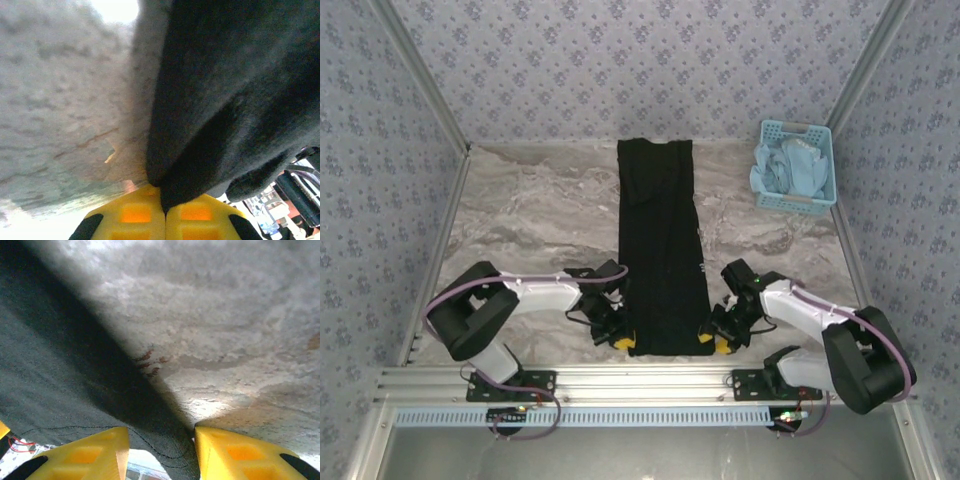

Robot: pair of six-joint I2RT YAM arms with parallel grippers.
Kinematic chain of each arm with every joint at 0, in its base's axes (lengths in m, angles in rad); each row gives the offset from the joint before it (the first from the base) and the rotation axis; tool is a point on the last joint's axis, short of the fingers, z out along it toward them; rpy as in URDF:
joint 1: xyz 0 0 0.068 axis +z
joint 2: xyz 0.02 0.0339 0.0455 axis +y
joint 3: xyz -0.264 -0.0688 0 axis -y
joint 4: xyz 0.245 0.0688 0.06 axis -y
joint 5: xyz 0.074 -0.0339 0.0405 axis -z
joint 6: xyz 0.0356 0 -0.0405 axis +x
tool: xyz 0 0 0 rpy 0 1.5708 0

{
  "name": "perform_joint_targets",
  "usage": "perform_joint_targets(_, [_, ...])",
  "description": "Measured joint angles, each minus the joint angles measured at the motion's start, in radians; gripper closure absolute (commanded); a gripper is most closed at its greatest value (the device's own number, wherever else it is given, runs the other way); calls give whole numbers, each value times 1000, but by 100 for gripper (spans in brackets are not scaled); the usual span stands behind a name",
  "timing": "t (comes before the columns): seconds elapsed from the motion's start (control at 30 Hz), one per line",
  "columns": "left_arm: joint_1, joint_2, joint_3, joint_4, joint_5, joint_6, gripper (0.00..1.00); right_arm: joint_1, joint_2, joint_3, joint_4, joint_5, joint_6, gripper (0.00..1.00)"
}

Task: Fold and stack the t-shirts

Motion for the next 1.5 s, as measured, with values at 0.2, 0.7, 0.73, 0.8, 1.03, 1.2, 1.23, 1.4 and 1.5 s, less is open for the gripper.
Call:
perform_joint_targets(0.2, [-1, -4, 2, -23, -3, 24, 100, 18, 20, 11, -31, 36, 28, 100])
perform_joint_targets(0.7, [-5, -113, -22, -130, -41, 74, 100, 95, -121, 81, -148, 50, 14, 100])
perform_joint_targets(0.73, [-6, -125, -14, -141, -47, 74, 100, 95, -127, 93, -154, 50, 15, 100])
perform_joint_targets(0.8, [-5, -144, 23, -166, -69, 77, 100, 90, -132, 122, -159, 47, 16, 100])
perform_joint_targets(1.03, [93, -159, 190, -182, -148, 77, 100, 11, -64, 297, -168, 54, 18, 100])
perform_joint_targets(1.2, [229, -157, 286, -184, -180, 77, 100, -62, 69, 478, -156, 72, 5, 100])
perform_joint_targets(1.23, [254, -150, 306, -182, -180, 79, 100, -74, 97, 510, -150, 75, -1, 100])
perform_joint_targets(1.4, [370, -10, 459, -167, -171, 104, 100, -144, 282, 700, -108, 86, -35, 100])
perform_joint_targets(1.5, [418, 95, 553, -165, -164, 127, 100, -180, 404, 816, -77, 83, -48, 100])
